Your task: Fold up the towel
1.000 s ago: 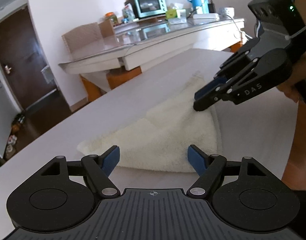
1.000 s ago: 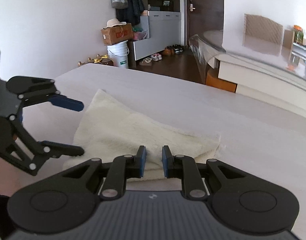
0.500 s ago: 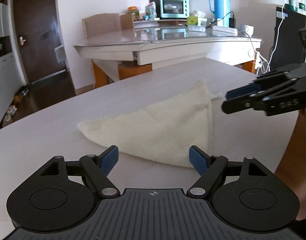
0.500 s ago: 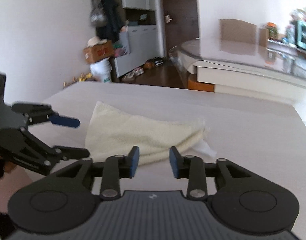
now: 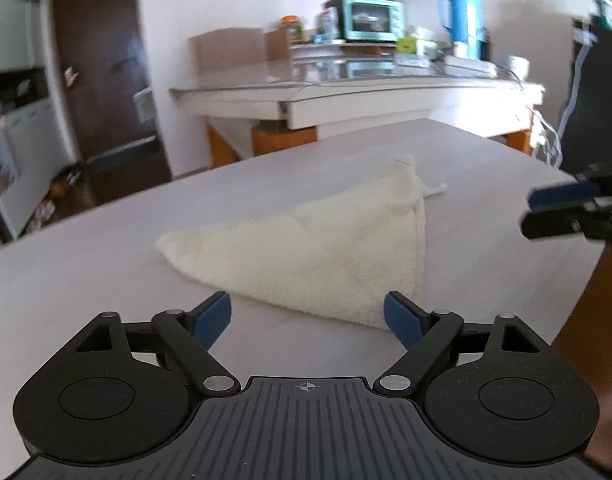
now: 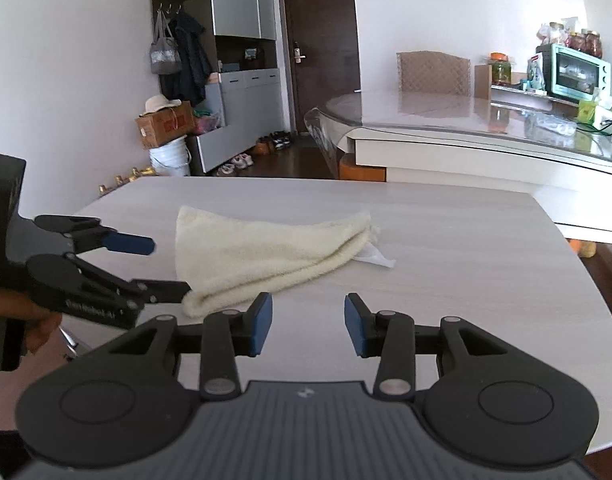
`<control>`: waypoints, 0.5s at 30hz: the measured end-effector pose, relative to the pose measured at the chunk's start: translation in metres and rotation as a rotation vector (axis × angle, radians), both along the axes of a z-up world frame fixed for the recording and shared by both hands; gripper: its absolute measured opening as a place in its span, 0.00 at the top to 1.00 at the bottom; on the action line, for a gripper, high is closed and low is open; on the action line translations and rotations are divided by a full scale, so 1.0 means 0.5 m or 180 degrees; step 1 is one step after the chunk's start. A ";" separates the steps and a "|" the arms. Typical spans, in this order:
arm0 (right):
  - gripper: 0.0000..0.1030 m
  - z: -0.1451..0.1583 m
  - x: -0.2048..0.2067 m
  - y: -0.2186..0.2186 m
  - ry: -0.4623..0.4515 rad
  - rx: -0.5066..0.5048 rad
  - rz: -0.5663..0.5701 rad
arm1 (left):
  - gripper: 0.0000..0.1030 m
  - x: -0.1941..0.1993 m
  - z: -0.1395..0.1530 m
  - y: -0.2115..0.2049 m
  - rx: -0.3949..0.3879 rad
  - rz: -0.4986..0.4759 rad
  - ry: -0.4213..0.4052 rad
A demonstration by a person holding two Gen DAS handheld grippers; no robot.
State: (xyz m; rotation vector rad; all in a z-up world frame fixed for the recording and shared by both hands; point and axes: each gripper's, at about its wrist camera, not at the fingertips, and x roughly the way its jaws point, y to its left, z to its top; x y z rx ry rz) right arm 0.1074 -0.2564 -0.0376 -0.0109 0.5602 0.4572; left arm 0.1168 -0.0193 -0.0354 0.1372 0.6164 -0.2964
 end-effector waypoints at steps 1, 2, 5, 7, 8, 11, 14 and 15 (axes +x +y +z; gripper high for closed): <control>0.54 0.001 -0.003 0.000 -0.0004 0.0000 -0.0006 | 0.10 -0.006 0.002 0.001 -0.0039 0.0033 0.0014; 0.52 0.003 -0.006 0.001 -0.0012 0.0000 -0.0015 | 0.10 -0.011 0.004 0.002 -0.0056 0.0054 0.0018; 0.41 0.007 -0.015 0.001 -0.0027 0.0024 -0.0036 | 0.09 -0.042 0.011 0.001 -0.0099 0.0137 0.0057; 0.25 0.010 -0.022 0.002 -0.0046 0.0046 -0.0042 | 0.08 -0.059 0.015 0.003 -0.0125 0.0174 0.0089; 0.21 0.011 -0.026 0.004 -0.0059 0.0060 -0.0038 | 0.07 -0.068 0.017 0.004 -0.0127 0.0190 0.0100; 0.14 0.013 -0.040 0.007 -0.0073 0.0091 -0.0018 | 0.02 -0.090 0.025 0.009 -0.0123 0.0258 0.0133; 0.07 0.012 -0.051 0.010 -0.0062 0.0097 -0.0014 | 0.00 -0.109 0.036 0.017 -0.0098 0.0388 0.0153; 0.06 0.011 -0.055 0.010 -0.0056 0.0103 -0.0011 | 0.00 -0.116 0.041 0.020 -0.0091 0.0434 0.0142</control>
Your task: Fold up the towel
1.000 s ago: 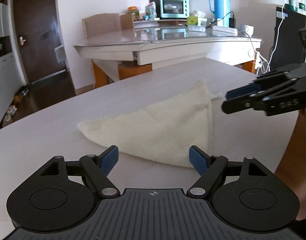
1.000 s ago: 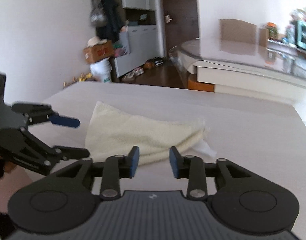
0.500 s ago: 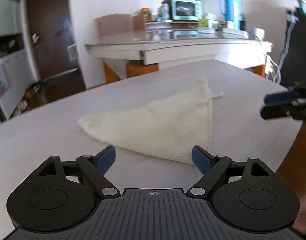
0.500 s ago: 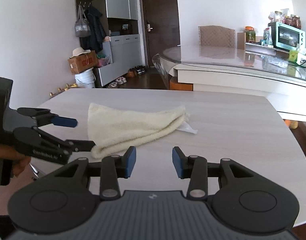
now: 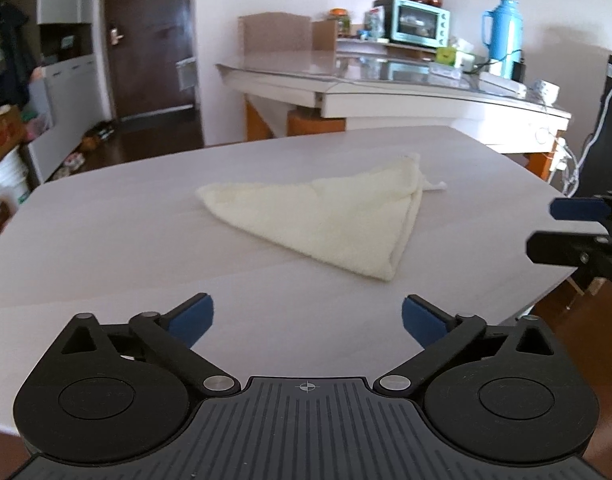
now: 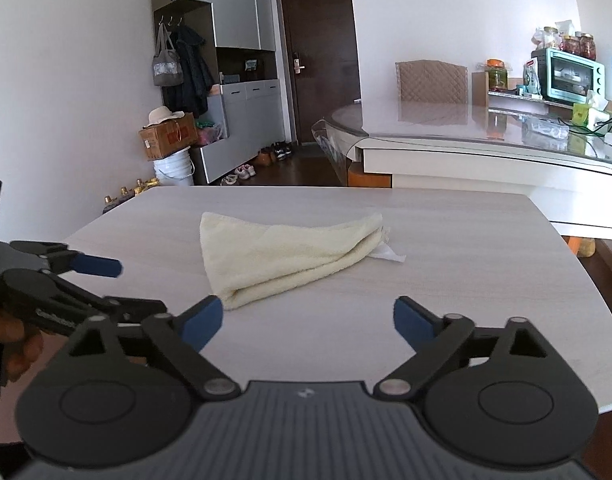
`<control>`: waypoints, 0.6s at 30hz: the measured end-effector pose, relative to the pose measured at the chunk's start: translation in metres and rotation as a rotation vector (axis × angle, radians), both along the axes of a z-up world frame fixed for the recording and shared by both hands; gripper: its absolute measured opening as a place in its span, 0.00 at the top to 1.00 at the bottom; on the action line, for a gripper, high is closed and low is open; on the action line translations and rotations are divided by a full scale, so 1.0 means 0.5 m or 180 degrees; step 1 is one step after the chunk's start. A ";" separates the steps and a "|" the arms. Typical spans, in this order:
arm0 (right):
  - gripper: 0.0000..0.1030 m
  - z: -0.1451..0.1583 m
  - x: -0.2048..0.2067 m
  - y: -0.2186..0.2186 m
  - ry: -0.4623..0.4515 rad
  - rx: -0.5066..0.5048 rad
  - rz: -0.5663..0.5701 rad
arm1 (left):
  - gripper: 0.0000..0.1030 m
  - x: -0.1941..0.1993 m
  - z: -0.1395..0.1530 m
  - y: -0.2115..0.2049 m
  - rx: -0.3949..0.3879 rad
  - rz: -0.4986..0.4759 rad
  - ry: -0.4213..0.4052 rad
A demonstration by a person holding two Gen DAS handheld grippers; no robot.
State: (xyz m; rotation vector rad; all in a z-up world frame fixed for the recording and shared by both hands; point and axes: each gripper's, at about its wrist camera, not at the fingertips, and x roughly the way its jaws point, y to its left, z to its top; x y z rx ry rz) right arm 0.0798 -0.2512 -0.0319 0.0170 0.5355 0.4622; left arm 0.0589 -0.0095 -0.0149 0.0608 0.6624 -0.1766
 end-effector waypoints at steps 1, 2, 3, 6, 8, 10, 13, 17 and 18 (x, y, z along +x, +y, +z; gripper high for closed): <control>0.06 -0.001 -0.004 0.001 0.0006 -0.0001 -0.0001 | 0.00 -0.008 0.005 0.003 0.0009 0.0052 -0.0011; 0.06 -0.002 -0.008 0.003 0.0012 -0.0012 -0.0008 | 0.00 -0.011 0.007 0.005 0.0006 0.0069 -0.0013; 0.06 -0.003 -0.012 0.005 0.0018 -0.0022 -0.0010 | 0.00 -0.018 0.011 0.011 -0.0022 0.0106 -0.0014; 0.06 -0.007 -0.026 0.013 0.0035 -0.0041 0.0003 | 0.00 -0.033 0.017 0.020 -0.0040 0.0155 -0.0030; 0.06 -0.007 -0.033 0.016 0.0039 -0.0048 0.0017 | 0.00 -0.038 0.018 0.023 -0.0037 0.0169 -0.0037; 0.06 -0.008 -0.040 0.021 0.0039 -0.0062 0.0026 | 0.00 -0.043 0.020 0.025 -0.0041 0.0179 -0.0047; 0.05 -0.006 -0.044 0.024 0.0038 -0.0057 0.0026 | 0.00 -0.047 0.025 0.028 -0.0057 0.0189 -0.0070; 0.05 -0.002 -0.039 0.023 0.0025 -0.0061 0.0001 | 0.00 -0.043 0.027 0.028 -0.0062 0.0191 -0.0086; 0.05 -0.002 -0.037 0.023 0.0025 -0.0058 -0.0004 | 0.00 -0.041 0.027 0.028 -0.0059 0.0187 -0.0084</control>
